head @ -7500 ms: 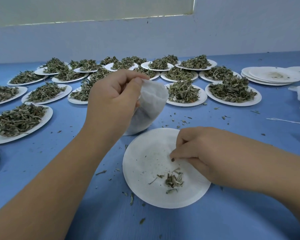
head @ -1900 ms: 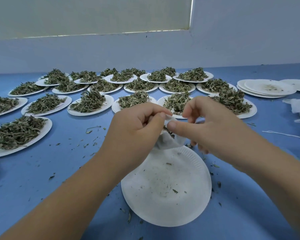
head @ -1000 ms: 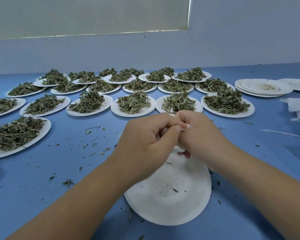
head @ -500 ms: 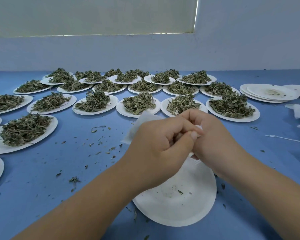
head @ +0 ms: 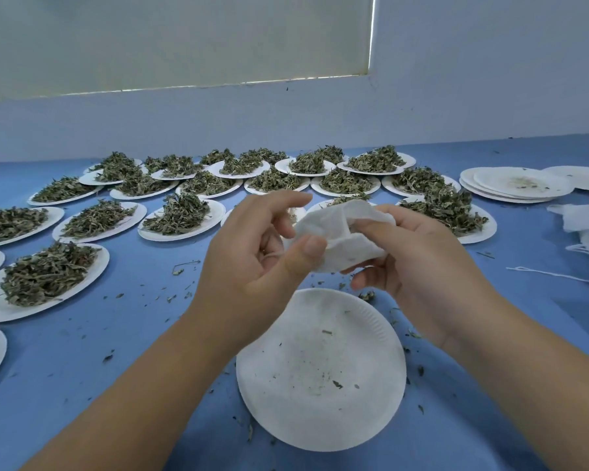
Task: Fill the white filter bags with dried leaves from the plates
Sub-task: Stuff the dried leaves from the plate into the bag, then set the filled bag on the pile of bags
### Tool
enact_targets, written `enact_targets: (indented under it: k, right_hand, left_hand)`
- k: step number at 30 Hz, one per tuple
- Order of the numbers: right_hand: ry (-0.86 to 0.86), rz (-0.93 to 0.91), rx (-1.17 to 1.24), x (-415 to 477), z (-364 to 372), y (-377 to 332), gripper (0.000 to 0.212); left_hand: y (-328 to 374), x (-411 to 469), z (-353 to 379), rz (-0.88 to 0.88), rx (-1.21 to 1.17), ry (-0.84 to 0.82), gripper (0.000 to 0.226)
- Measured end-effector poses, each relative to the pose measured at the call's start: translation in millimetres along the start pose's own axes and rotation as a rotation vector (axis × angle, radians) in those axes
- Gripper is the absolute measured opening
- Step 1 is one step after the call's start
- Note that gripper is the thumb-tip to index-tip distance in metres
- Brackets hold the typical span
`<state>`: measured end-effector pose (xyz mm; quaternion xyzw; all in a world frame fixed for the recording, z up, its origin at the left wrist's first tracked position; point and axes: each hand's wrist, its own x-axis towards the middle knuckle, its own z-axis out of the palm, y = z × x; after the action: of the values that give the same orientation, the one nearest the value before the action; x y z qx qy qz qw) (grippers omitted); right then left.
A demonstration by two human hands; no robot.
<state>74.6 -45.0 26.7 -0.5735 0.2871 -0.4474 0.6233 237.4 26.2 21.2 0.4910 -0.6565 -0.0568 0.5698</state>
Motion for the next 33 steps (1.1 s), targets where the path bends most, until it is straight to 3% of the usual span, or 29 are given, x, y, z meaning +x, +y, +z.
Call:
enact_targets:
  k: [7,15,18,20,26,30,33]
  right_hand:
    - [-0.044,0.026,0.145,0,-5,-2,0.017]
    - [-0.256,0.05,0.323,-3,-1,1,0.011]
    - [-0.32,0.033,0.328,-6,2,0,0.025]
    - [-0.358,0.01,0.294,-8,4,-1,0.032]
    - [-0.497,0.026,0.065,-4,39,-2,0.039]
    - [-0.668,-0.136,-0.209,-4,119,-9,0.059]
    - [-0.729,-0.26,-0.249,-12,192,-15,0.05]
  left_hand:
    - [-18,0,1,0.092,0.301,-0.172,0.059]
    - [-21,-2,-2,-0.005,0.338,-0.166,0.055]
    - [-13,-5,-7,-0.056,0.338,-0.166,0.036]
    - [-10,-10,-17,-0.098,0.337,-0.148,0.027]
    - [3,-41,-87,-0.241,0.372,0.013,0.03]
    - [14,-65,-144,-0.333,0.404,0.085,0.027]
    - [25,-87,-185,-0.388,0.422,0.148,0.02]
